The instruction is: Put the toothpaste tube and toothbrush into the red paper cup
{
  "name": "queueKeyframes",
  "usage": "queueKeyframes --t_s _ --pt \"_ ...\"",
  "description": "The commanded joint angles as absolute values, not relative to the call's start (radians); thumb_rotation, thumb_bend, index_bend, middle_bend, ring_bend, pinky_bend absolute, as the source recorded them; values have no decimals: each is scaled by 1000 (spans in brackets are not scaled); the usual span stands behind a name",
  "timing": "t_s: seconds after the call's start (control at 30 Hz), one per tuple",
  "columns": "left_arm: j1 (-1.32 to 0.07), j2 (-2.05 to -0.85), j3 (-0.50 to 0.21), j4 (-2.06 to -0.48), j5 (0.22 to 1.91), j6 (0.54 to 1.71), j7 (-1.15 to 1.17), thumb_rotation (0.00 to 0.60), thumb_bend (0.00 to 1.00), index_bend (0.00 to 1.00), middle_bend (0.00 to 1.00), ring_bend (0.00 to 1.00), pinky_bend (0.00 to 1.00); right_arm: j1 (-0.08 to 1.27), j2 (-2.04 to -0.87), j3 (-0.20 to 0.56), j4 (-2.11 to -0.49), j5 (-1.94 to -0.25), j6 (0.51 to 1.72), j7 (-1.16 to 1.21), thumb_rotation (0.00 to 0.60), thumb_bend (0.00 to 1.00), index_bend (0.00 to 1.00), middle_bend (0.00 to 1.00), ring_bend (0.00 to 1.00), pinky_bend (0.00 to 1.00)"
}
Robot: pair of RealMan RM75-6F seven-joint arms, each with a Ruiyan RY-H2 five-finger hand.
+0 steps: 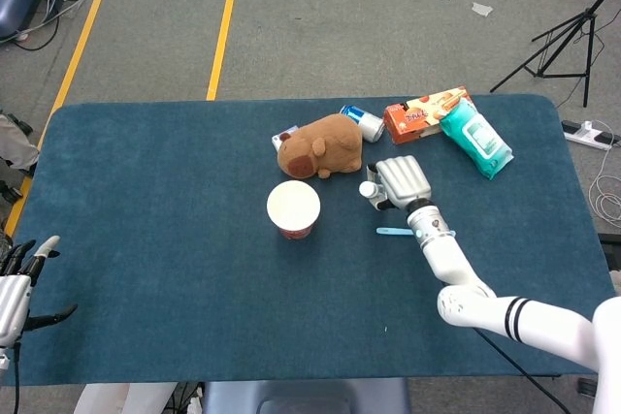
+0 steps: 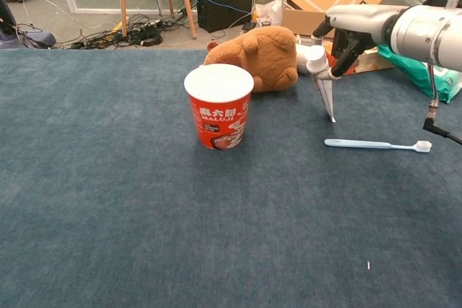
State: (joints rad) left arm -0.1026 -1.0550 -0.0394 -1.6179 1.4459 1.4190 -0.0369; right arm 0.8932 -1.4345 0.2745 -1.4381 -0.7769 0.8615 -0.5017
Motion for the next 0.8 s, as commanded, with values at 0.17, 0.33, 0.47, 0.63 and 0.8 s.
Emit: queueKeyframes --t_s 0.17,0.33,0.47,0.63,0.8 --pt "-103 -1057 -38 -1618 1447 1419 -33 600 0 73 266 89 98 900 -1401 280 -1494 -772 892 -499 600 288 734 1000 1000 1000" --pt "-103 -1057 -38 -1618 1446 1418 -32 600 0 73 266 90 99 913 -1388 286 -1530 -768 907 -502 600 288 734 1000 1000 1000" --pt "-103 -1056 -40 -1618 1442 1416 -34 600 0 73 266 89 100 926 -1383 293 -1558 -764 917 -504 600 288 734 1000 1000 1000" --pt "-103 -1053 -41 -1618 1440 1416 -39 600 0 73 266 89 105 944 -1371 314 -1612 -759 933 -498 600 288 734 1000 1000 1000" --pt "-102 -1049 -42 -1619 1439 1416 -46 600 0 73 266 89 106 966 -1343 346 -1688 -756 957 -499 600 288 734 1000 1000 1000"
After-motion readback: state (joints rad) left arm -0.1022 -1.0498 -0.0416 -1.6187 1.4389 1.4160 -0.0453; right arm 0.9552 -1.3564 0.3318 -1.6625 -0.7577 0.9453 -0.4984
